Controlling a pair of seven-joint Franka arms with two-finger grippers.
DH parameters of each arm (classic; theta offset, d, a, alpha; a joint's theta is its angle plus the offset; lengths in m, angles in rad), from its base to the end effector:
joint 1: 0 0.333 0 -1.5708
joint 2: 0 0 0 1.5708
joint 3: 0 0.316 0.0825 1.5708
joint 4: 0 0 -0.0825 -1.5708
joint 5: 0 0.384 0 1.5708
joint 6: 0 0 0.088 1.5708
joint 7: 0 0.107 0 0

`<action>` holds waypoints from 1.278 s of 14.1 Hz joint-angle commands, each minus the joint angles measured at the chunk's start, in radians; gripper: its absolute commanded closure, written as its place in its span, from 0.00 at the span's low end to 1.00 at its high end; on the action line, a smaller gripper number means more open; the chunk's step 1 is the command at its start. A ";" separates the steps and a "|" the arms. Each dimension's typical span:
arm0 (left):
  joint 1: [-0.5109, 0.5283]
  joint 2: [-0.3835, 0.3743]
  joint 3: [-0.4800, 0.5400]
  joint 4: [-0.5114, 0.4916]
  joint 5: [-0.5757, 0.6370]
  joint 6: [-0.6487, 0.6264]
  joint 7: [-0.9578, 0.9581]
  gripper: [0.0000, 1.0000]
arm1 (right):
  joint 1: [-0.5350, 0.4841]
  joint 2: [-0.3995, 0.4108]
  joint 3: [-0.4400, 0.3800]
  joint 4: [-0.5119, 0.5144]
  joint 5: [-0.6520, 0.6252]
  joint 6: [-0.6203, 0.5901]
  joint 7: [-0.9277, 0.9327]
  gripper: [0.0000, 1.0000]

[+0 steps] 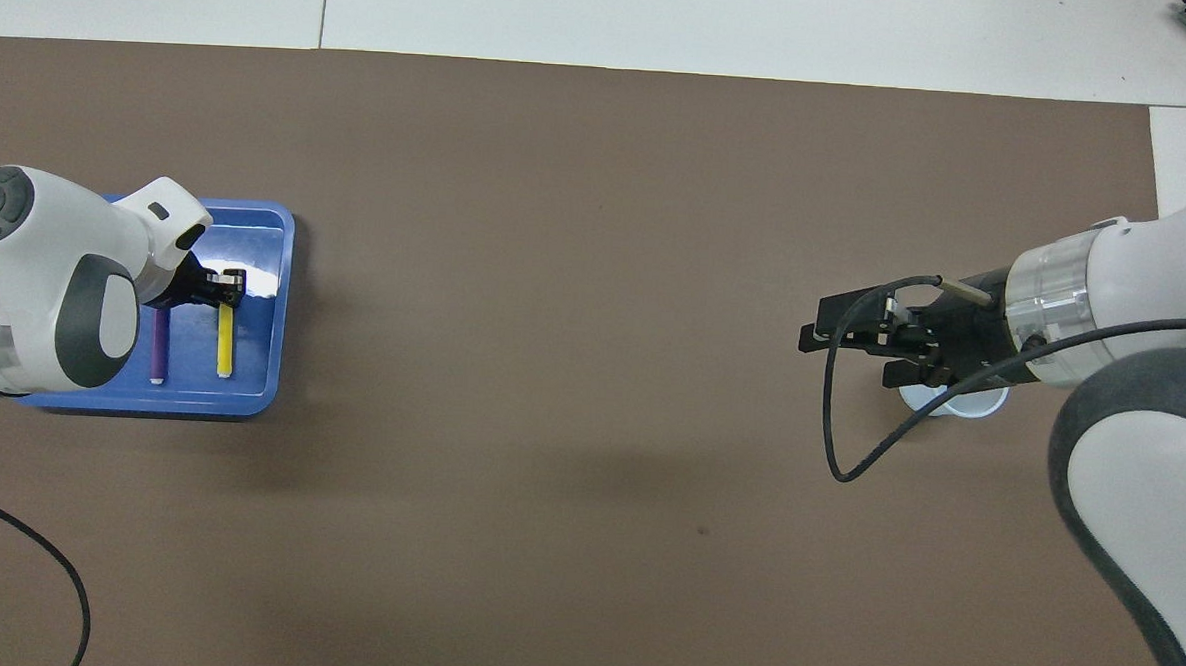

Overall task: Transfer and insert pens with both arms
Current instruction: 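Grasp the yellow pen with the left gripper while the right gripper advances, then lift the yellow pen toward the right gripper while the right gripper approaches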

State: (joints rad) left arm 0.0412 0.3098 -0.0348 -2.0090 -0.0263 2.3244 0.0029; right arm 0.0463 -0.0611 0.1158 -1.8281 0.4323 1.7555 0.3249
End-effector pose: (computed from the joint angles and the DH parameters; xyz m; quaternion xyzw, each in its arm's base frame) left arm 0.6011 0.0040 0.3017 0.9998 0.0116 0.0029 0.0149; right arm 0.5308 0.1261 0.5590 -0.9709 0.1201 0.0554 0.1997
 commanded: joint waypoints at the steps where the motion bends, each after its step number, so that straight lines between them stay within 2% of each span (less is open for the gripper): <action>1: -0.004 -0.005 0.012 -0.027 -0.003 0.012 0.002 1.00 | 0.026 -0.032 0.021 -0.082 0.028 0.065 0.020 0.00; 4: -0.004 -0.005 0.012 0.001 -0.003 -0.019 0.000 1.00 | 0.040 -0.016 0.021 -0.097 0.028 0.081 0.042 0.00; 8: 0.002 -0.020 0.015 0.124 -0.004 -0.172 -0.033 1.00 | 0.041 0.000 0.021 -0.102 0.101 0.114 0.043 0.00; 12: -0.006 -0.078 0.009 0.148 -0.003 -0.194 -0.237 1.00 | 0.075 0.010 0.021 -0.105 0.192 0.185 0.187 0.00; 18: -0.058 -0.155 0.007 0.220 -0.004 -0.296 -0.616 1.00 | 0.151 0.010 0.021 -0.114 0.207 0.260 0.255 0.00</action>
State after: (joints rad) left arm 0.0035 0.1889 -0.0362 -1.7979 -0.0265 2.0767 -0.5109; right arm 0.1734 -0.0430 0.1371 -1.9238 0.6106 1.9862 0.5664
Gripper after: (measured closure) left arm 0.833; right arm 0.000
